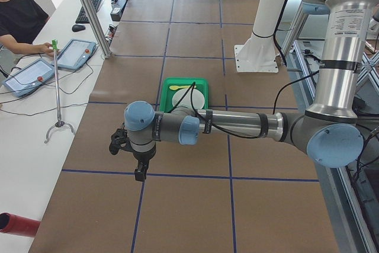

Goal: Place spoon

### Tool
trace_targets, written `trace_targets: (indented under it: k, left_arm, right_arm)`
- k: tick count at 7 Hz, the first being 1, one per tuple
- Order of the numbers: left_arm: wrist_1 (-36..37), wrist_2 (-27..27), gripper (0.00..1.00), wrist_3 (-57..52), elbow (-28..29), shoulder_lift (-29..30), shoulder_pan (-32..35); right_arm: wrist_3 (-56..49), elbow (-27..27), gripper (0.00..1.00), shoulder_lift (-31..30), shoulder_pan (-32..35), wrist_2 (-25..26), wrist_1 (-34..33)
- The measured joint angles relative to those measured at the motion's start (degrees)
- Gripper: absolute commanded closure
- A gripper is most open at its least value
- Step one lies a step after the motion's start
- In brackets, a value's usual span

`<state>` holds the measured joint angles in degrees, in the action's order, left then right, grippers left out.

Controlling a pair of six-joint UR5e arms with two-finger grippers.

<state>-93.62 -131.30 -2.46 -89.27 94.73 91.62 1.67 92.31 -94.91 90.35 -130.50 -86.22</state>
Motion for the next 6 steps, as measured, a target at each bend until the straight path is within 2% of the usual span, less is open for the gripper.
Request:
trace_targets:
  k: [6]
  left_arm:
    - [-0.14,0.21,0.00,0.91,-5.46,-1.12,-0.07]
  right_arm:
    - [0.00,0.06,0.00,0.03,0.00,0.01,0.00]
